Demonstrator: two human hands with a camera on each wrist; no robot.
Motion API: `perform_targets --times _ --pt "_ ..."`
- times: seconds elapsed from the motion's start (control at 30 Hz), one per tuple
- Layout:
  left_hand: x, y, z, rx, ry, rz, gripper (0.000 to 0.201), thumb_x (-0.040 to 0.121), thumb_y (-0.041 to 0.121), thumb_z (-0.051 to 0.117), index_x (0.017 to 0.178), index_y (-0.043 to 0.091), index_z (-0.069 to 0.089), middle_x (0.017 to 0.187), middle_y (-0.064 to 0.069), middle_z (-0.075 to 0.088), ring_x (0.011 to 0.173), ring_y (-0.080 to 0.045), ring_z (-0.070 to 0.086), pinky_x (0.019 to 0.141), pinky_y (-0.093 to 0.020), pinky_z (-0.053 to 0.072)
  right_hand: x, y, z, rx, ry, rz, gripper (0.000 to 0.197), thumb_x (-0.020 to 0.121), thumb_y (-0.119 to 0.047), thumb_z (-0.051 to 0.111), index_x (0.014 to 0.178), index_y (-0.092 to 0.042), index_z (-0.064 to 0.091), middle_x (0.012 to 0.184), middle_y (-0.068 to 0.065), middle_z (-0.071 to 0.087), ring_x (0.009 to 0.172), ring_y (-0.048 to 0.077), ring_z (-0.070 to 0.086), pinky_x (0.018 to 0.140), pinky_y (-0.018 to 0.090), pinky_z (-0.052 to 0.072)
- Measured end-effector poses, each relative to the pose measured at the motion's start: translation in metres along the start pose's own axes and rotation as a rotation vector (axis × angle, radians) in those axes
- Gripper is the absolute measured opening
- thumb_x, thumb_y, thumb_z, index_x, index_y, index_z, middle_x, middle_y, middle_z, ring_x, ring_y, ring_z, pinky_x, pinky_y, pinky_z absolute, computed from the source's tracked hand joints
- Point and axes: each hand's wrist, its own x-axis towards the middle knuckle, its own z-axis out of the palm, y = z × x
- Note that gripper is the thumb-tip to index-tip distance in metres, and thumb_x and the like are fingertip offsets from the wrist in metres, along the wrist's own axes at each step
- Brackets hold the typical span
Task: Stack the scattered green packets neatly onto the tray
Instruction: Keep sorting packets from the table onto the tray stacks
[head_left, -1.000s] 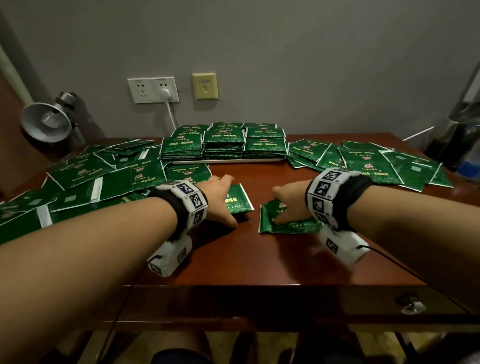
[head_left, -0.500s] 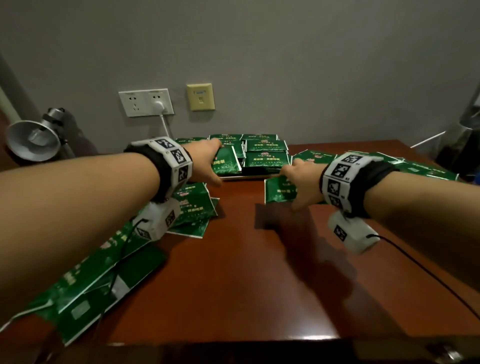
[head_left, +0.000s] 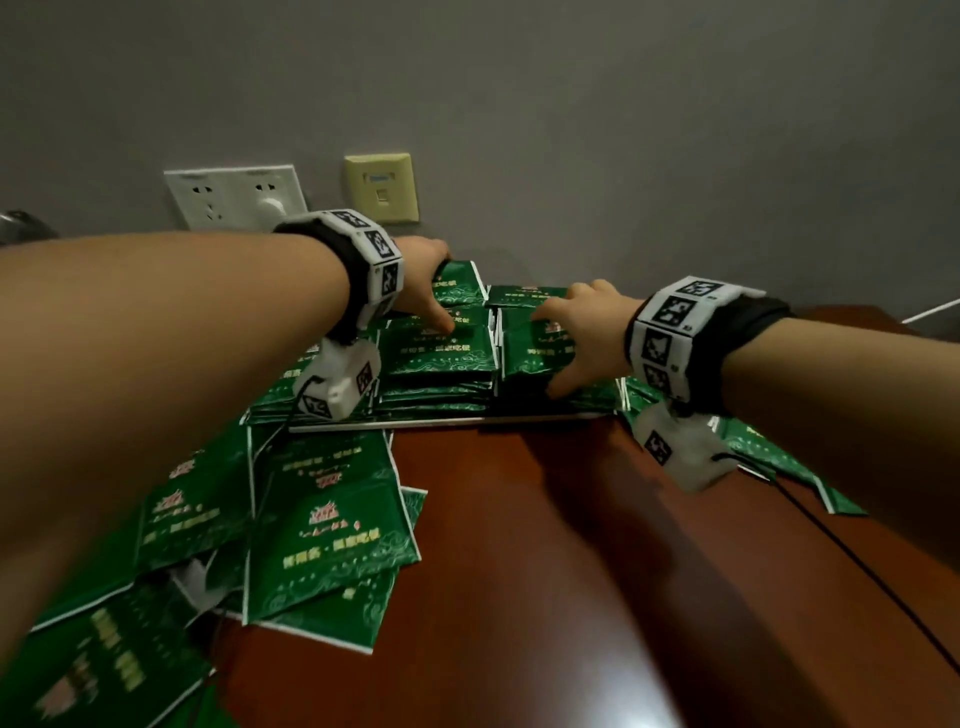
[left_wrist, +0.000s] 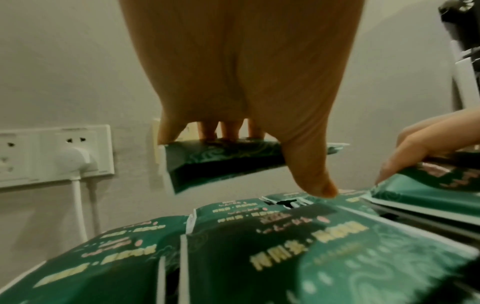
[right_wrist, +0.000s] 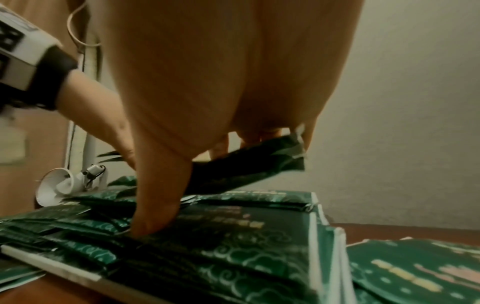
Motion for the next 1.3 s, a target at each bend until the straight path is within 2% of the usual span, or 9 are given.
perform_targets --times 0.17,0.33,0.5,0.6,0.73,0.97,1.07,1.17,1.3 --pt "0.030 0.004 0.013 -0.009 -0.086 0.027 0.090 0.073 0.043 0.081 0.144 0.008 0.037 0.141 -0.012 0.048 0.125 -0.031 0.049 0.103 -0.039 0.041 0.017 -0.005 0.014 -0.028 -0.010 0.011 0.099 0.065 -0.070 0.071 0.144 -0.024 0.033 0.134 0.009 0.039 0.127 0.030 0.034 0.097 0.043 0.039" --pt "0.036 0.007 0.013 -0.001 -0.177 0.035 0.086 0.077 0.044 0.076 0.148 0.021 0.034 0.145 -0.005 0.048 0.130 -0.028 0.046 0.109 -0.042 0.038 0.018 -0.002 0.017 -0.044 -0.032 0.005 0.105 0.062 -0.072 0.071 0.146 -0.024 0.030 0.137 0.009 0.038 0.128 0.031 0.032 0.100 0.045 0.038" --pt "0.019 0.013 0.004 0.089 -0.123 0.040 0.069 0.087 0.031 0.071 0.147 0.022 0.037 0.145 -0.007 0.046 0.128 -0.029 0.047 0.104 -0.040 0.040 0.003 0.003 0.017 -0.003 0.010 0.021 0.107 0.066 -0.074 0.066 0.150 -0.025 0.023 0.144 0.008 0.035 0.134 0.031 0.028 0.104 0.044 0.035" --pt "0.000 0.025 0.002 0.145 -0.042 0.056 0.057 0.091 0.033 0.064 0.143 0.021 0.042 0.140 -0.010 0.050 0.123 -0.031 0.050 0.099 -0.039 0.042 -0.015 0.011 0.020 0.040 0.032 0.072 0.102 0.071 -0.077 0.059 0.150 -0.023 0.024 0.143 0.009 0.036 0.133 0.031 0.031 0.106 0.045 0.034" --pt "-0.032 0.065 0.009 0.157 0.056 0.213 0.043 0.092 0.029 0.058 0.134 0.022 0.051 0.126 -0.010 0.055 0.118 -0.033 0.046 0.095 -0.038 0.041 -0.048 0.044 0.026 0.046 0.022 0.226 0.088 0.075 -0.078 0.051 0.143 -0.023 0.036 0.140 0.011 0.042 0.129 0.034 0.038 0.107 0.047 0.036" --pt "-0.077 0.174 0.046 -0.011 0.013 0.416 0.037 0.090 0.009 0.050 0.124 0.016 0.062 0.125 -0.007 0.061 0.114 -0.027 0.057 0.088 -0.029 0.045 -0.129 0.103 0.074 -0.007 -0.120 0.465 0.087 0.075 -0.062 0.066 0.143 -0.018 0.036 0.133 0.015 0.052 0.118 0.035 0.053 0.096 0.040 0.047" --pt "-0.079 0.212 0.068 0.031 -0.091 0.426 0.046 0.092 0.014 0.055 0.138 0.017 0.051 0.139 -0.011 0.050 0.124 -0.029 0.050 0.096 -0.031 0.042 -0.148 0.116 0.089 0.039 -0.142 0.507 0.100 0.067 -0.064 0.073 0.144 -0.015 0.032 0.131 0.017 0.053 0.116 0.036 0.056 0.095 0.043 0.048" --pt "-0.064 0.234 0.082 0.046 -0.117 0.369 0.068 0.085 0.015 0.058 0.148 0.023 0.035 0.153 -0.016 0.027 0.134 -0.037 0.039 0.106 -0.044 0.041 -0.157 0.130 0.098 0.089 -0.123 0.560 0.113 0.060 -0.070 0.074 0.148 -0.019 0.025 0.137 0.018 0.049 0.119 0.037 0.054 0.096 0.042 0.047" --pt "-0.047 0.256 0.084 0.044 -0.149 0.346 0.082 0.086 0.022 0.061 0.154 0.032 0.017 0.162 -0.011 0.005 0.144 -0.036 0.021 0.112 -0.049 0.033 -0.158 0.144 0.115 0.112 -0.174 0.546 0.109 0.071 -0.075 0.063 0.152 -0.016 0.020 0.143 0.014 0.047 0.126 0.034 0.050 0.103 0.040 0.042"
